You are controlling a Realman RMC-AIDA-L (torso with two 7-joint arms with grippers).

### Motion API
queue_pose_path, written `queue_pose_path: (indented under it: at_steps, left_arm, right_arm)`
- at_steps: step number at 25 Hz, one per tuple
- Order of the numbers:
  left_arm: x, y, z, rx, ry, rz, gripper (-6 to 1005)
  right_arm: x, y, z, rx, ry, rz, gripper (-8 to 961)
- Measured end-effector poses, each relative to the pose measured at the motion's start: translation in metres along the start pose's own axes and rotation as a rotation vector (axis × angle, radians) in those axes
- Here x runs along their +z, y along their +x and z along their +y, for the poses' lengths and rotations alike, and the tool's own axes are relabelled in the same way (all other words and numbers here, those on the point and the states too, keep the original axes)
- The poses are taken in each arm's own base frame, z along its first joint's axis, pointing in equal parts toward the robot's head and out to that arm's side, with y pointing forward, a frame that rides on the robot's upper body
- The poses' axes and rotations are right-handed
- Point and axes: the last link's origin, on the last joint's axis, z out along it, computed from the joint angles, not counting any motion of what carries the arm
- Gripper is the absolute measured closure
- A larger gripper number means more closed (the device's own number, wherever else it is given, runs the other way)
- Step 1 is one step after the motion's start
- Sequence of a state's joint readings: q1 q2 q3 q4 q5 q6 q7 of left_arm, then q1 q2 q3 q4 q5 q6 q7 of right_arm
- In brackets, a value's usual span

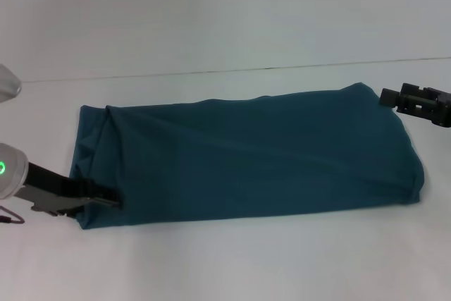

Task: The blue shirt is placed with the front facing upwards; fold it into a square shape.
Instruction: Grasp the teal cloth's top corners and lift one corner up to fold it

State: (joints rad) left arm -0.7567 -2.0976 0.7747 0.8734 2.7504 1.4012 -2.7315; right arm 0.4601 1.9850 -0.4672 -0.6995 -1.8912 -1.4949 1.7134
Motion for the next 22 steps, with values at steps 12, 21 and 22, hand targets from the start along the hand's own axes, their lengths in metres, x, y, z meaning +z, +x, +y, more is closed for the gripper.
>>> queue_pose_path:
  at_steps: [12, 21, 22]
  left_arm:
    - [0.000, 0.003, 0.010, 0.022, -0.044, 0.011, 95]
    - [-0.008, 0.001, -0.007, 0.002, -0.006, 0.027, 95]
    - [-0.009, 0.001, -0.009, 0.000, -0.002, 0.028, 94]
  right_arm:
    - [-0.001, 0.000, 0.000, 0.000, 0.001, -0.001, 29]
    - [0.000, -0.001, -0.001, -0.001, 0.002, -0.002, 29]
    - [0.000, -0.001, 0.000, -0.002, 0.002, -0.002, 29]
